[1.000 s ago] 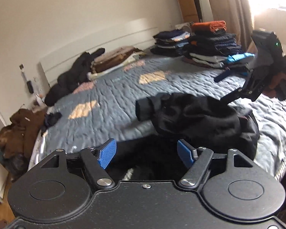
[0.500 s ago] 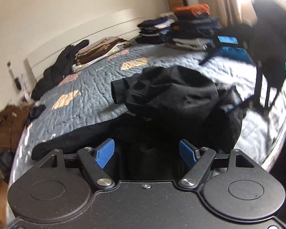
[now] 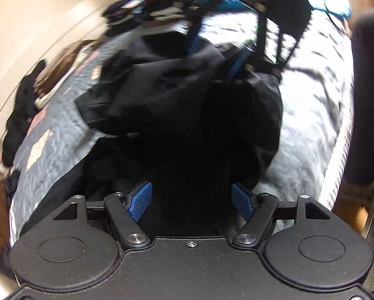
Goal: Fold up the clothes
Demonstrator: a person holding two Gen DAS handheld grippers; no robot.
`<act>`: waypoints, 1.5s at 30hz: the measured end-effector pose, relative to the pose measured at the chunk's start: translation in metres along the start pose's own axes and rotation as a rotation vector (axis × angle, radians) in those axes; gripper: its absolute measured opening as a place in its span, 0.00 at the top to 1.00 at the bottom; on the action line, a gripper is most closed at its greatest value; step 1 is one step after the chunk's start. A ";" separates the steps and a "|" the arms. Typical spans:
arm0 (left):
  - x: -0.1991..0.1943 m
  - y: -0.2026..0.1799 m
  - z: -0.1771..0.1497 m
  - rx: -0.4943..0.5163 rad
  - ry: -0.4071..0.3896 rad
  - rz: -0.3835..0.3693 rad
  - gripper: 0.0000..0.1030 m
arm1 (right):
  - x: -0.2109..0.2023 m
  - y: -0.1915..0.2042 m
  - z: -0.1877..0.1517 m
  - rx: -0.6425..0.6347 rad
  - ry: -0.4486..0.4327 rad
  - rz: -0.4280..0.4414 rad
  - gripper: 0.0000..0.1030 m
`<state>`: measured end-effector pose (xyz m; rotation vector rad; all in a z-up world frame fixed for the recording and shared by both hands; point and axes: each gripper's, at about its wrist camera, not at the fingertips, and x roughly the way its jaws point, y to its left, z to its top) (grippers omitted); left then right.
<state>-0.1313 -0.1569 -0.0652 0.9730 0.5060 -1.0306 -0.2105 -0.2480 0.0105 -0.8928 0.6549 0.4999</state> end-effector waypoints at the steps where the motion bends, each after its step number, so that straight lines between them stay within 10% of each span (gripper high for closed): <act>1: 0.005 -0.004 0.001 0.028 0.011 -0.001 0.32 | 0.002 0.000 0.000 0.005 -0.001 0.000 0.41; 6: 0.027 -0.014 0.001 0.105 0.033 0.055 0.32 | 0.012 0.001 -0.002 0.042 -0.001 -0.027 0.56; 10: 0.033 -0.006 -0.002 0.078 0.031 0.073 0.72 | 0.014 -0.002 -0.003 0.115 -0.016 -0.059 0.86; 13: 0.031 0.011 -0.007 -0.011 0.019 0.080 0.84 | 0.009 -0.011 -0.006 0.201 -0.047 -0.084 0.93; 20: 0.031 0.012 -0.018 -0.017 0.043 0.122 0.77 | 0.007 -0.021 -0.014 0.255 -0.064 -0.117 0.90; 25: 0.037 0.005 -0.020 0.018 0.040 0.134 0.77 | 0.025 -0.003 -0.013 0.150 -0.041 -0.103 0.64; 30: 0.016 0.031 -0.018 -0.104 -0.027 0.118 0.92 | 0.025 -0.013 -0.011 0.270 -0.073 -0.115 0.94; 45: -0.140 0.114 0.013 -0.264 -0.321 0.460 0.94 | -0.092 -0.104 -0.021 0.730 -0.322 -0.411 0.95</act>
